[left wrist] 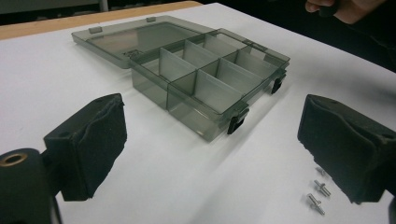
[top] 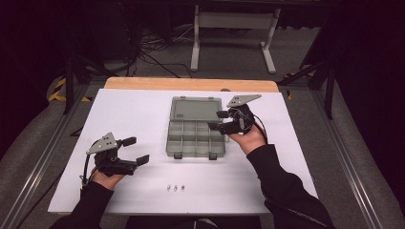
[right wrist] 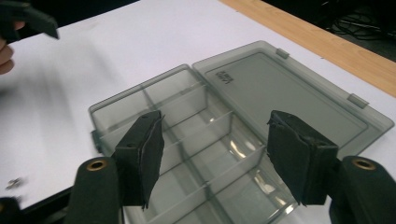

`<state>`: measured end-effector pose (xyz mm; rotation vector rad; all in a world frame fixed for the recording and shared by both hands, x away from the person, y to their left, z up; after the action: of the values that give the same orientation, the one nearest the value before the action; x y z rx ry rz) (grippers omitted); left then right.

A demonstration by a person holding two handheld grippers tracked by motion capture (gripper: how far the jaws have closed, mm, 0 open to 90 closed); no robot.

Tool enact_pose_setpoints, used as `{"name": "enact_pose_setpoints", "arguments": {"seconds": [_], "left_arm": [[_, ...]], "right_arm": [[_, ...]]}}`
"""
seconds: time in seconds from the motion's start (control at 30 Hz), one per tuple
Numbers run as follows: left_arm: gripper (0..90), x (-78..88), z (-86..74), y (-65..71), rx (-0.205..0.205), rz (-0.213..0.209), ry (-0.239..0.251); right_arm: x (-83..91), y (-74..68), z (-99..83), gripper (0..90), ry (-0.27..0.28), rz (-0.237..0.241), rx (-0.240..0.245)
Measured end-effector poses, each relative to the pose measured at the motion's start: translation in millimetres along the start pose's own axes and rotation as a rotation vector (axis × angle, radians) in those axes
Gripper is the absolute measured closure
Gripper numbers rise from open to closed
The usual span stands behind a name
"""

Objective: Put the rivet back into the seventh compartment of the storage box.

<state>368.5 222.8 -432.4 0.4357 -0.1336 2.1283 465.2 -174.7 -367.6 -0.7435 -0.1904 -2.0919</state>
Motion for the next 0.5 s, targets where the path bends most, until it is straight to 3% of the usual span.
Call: {"name": "enact_pose_setpoints", "arguments": {"seconds": [0.17,0.37,0.5], "left_arm": [[9.6,4.7,0.4,1.4,-0.006,0.044,0.011],[9.8,5.6,-0.1,1.0,-0.008,0.047,0.001],[11.2,7.0,0.3,1.4,-0.020,0.059,0.007]], "right_arm": [[2.8,-16.1,2.2,32.9,-0.041,0.019,0.042],[5.6,-33.4,5.8,30.1,-0.083,0.035,0.077],[5.1,-42.6,6.9,26.0,-0.109,0.044,0.075]]}}
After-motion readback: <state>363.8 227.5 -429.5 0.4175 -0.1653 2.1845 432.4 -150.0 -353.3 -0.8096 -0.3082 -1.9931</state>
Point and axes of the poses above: each handheld gripper's, and its own axes: x roughly backward along the jaws, z roughly out of its top, y roughly to its right, the point moved 1 cm from there along -x, roughly forward along the jaws, and after that the axes turned 6 degrees about -x, right-handed, at the moved point
